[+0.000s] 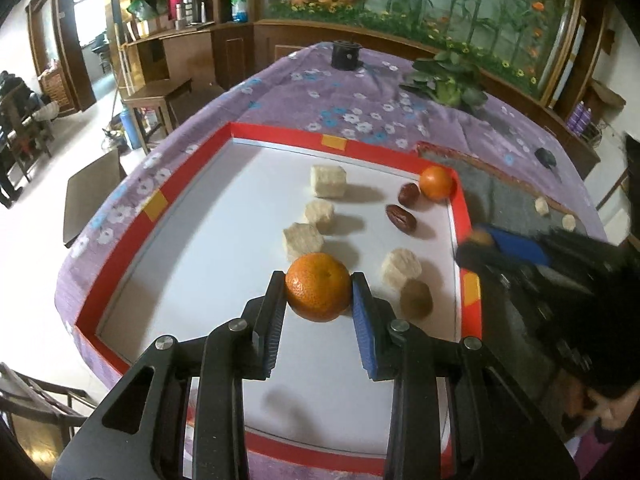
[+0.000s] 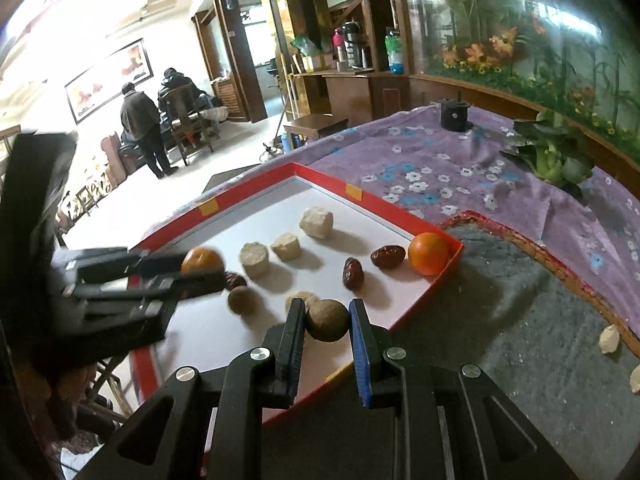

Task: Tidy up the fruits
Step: 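Open the left gripper to drop the orange while the right gripper releases the nut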

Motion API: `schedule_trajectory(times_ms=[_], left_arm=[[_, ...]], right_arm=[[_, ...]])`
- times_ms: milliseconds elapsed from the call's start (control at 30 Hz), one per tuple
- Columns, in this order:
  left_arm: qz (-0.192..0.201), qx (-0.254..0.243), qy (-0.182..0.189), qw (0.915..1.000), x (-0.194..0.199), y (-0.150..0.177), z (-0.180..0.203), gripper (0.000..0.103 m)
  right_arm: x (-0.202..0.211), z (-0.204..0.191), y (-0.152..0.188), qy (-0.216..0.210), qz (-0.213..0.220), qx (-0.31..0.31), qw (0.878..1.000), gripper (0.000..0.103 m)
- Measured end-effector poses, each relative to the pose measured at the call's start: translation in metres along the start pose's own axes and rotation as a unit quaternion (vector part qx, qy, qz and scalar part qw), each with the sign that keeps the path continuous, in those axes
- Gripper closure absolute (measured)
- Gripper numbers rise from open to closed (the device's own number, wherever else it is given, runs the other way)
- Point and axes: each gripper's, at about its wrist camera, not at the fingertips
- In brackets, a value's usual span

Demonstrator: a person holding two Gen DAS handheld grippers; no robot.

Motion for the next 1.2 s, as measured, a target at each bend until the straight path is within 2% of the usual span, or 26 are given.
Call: schedule_trajectory(times_ms=[167, 300, 500, 667, 767, 833, 1000, 1200], left_arm=[[-0.006, -0.003, 0.010, 0.9999, -0.006, 0.005, 0.005, 0.072], [-0.007, -0.006, 0.012, 0.9999, -0.005, 0.005, 0.008, 0.072], [0.005, -0.007, -0.010, 0.9999, -0.006, 0.007, 0.009, 0.071], [0.008, -0.009, -0.024, 0.9996, -0.007, 0.009, 0.013, 0.070], [0.008, -0.007, -0.028, 0.9995, -0.007, 0.010, 0.016, 0.060], [0.016, -0.007, -0.031, 0.9994, -0.006, 0.008, 0.017, 0.048], [0.030, -0.007, -0.036, 0.9989, -0.001, 0.003, 0.028, 0.042], [0.035, -0.015, -0.026, 0.9989, 0.000, -0.003, 0.051, 0.041]], right_arm=[[-0.022, 0.006, -0.006, 0.021, -0.019, 0.007, 1.000, 0.082], [-0.035, 0.008, -0.007, 0.014, -0.027, 0.013, 0.999, 0.082], [-0.045, 0.012, -0.005, 0.015, -0.028, 0.016, 0.999, 0.082], [-0.040, 0.010, -0.004, 0.011, -0.025, 0.017, 0.999, 0.073], [-0.030, 0.011, -0.002, 0.010, -0.016, 0.010, 1.000, 0.073], [-0.022, 0.012, -0.001, 0.008, -0.012, 0.004, 1.000, 0.073], [-0.001, 0.017, 0.004, 0.019, 0.004, -0.008, 1.000, 0.073], [0.026, 0.034, 0.015, 0.033, 0.021, -0.029, 0.999, 0.072]])
Point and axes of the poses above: each gripper's, at about its wrist camera, not at the fingertips, and x roughly against the way its jaws point, z to its right, y to its underside, and after that the axes turned 5 degrees about x, right-handed
